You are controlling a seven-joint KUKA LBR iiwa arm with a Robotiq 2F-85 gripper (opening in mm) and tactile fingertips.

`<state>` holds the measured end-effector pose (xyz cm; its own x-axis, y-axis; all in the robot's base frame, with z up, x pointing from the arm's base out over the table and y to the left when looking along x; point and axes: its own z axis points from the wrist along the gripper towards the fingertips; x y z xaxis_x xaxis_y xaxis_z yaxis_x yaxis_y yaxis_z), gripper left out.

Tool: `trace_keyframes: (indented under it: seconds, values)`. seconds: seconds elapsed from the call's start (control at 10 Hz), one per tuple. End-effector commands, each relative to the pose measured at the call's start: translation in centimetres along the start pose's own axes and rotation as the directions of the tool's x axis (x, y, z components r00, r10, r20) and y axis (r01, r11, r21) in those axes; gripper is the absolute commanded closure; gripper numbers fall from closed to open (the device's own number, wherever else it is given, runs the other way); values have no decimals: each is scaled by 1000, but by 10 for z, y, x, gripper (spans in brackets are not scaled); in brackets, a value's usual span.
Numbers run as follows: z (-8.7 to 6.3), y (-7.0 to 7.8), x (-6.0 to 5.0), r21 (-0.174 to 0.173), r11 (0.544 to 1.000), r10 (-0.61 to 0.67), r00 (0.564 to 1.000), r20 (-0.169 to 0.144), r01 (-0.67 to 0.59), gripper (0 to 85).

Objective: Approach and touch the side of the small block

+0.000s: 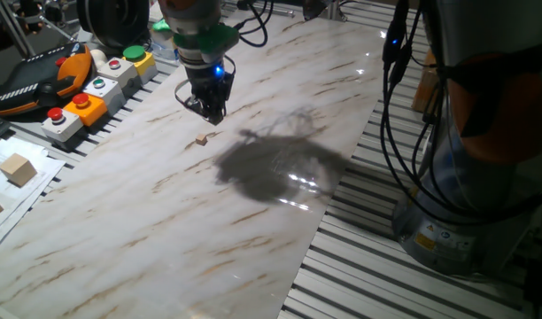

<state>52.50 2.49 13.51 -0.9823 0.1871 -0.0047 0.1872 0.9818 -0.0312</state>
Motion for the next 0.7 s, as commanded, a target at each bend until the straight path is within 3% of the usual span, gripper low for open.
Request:
trace_keyframes:
  seconds: [0.0,0.4,0.6]
  values:
    - [2,0,0,-5,1000,-5,1000,-5,5,843]
    - [17,2,1,4,1000,-5,999,34,5,843]
    - [13,2,2,5,1000,4,999,40,-4,843]
